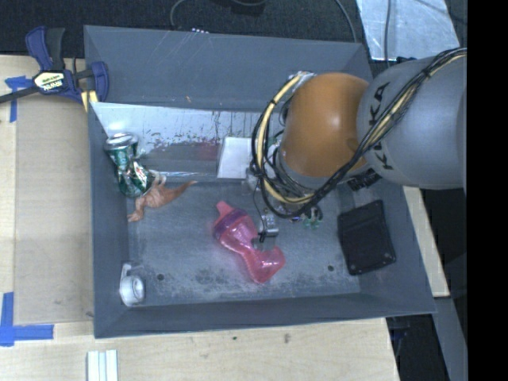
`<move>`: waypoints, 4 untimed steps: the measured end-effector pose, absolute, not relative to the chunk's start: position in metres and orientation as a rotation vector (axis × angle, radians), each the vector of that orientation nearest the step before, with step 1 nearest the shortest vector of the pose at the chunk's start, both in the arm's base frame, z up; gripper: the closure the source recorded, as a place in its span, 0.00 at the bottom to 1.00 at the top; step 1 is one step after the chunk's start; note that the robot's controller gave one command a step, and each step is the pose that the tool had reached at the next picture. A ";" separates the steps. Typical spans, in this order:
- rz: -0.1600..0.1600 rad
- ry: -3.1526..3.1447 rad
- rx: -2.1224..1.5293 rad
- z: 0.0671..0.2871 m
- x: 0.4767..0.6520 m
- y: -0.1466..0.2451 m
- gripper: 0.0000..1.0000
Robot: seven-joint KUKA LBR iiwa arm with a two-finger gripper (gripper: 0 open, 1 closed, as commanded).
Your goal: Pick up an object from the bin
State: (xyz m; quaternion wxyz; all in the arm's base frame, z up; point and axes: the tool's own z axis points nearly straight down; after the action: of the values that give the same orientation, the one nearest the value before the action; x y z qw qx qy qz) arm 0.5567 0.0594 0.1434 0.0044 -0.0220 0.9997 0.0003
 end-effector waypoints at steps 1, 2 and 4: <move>0.001 3.141 0.025 0.097 0.547 0.078 0.00; 0.002 3.131 -0.013 0.071 0.559 0.087 1.00; 0.001 3.136 -0.013 0.077 0.557 0.086 1.00</move>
Offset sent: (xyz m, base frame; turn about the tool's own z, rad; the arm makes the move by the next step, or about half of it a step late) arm 0.0015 0.0272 -0.0734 0.0353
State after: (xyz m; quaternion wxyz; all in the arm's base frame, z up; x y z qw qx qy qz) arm 0.5569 0.0860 0.0773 0.0027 -0.0042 1.0000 0.0004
